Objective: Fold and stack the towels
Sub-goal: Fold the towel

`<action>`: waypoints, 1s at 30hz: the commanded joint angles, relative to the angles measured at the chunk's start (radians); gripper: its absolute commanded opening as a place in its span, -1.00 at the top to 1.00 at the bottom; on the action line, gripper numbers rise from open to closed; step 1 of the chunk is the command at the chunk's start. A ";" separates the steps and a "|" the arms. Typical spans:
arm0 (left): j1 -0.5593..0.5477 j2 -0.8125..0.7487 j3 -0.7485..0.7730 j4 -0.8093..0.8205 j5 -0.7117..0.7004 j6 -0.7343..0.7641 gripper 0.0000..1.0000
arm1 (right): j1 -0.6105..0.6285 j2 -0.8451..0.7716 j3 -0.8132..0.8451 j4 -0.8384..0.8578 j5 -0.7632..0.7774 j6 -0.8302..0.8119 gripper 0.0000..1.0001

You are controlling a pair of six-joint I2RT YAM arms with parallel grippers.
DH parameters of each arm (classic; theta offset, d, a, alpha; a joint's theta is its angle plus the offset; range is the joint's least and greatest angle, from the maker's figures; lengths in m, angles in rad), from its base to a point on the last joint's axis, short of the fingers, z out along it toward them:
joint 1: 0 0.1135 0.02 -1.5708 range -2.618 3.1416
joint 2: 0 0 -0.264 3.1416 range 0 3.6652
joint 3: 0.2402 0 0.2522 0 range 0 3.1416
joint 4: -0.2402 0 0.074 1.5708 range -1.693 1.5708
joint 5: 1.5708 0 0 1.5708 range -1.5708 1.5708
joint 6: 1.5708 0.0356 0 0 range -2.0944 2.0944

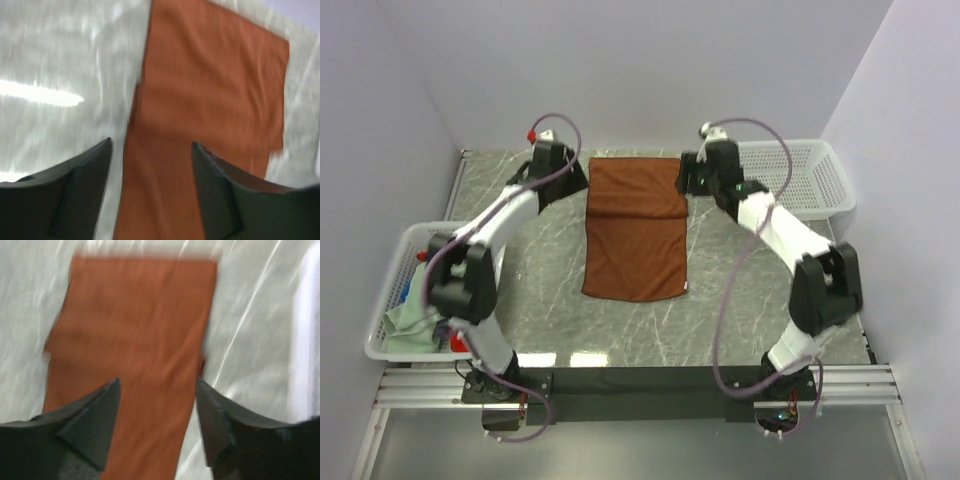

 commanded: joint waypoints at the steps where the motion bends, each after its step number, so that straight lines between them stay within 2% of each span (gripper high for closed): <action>1: -0.108 -0.235 -0.199 -0.056 -0.037 -0.061 -0.34 | 0.109 -0.177 -0.195 -0.073 0.005 0.009 -0.10; 4: -0.228 -0.344 -0.362 -0.121 -0.056 -0.079 -0.20 | 0.201 -0.285 -0.359 -0.090 -0.007 0.035 0.22; 6: -0.302 -0.398 -0.433 -0.138 -0.065 -0.114 -0.08 | 0.249 -0.344 -0.430 -0.077 -0.008 0.072 0.29; 10: -0.370 -0.444 -0.602 -0.116 -0.070 -0.174 0.10 | 0.281 -0.403 -0.613 -0.024 -0.009 0.141 0.42; 13: -0.394 -0.429 -0.628 -0.103 -0.077 -0.183 0.17 | 0.289 -0.400 -0.665 0.007 -0.029 0.171 0.45; 20: -0.419 -0.326 -0.611 -0.136 -0.125 -0.179 0.24 | 0.290 -0.328 -0.673 -0.002 -0.054 0.180 0.45; 30: -0.419 -0.274 -0.680 -0.228 -0.082 -0.257 0.44 | 0.290 -0.271 -0.722 -0.057 -0.052 0.190 0.46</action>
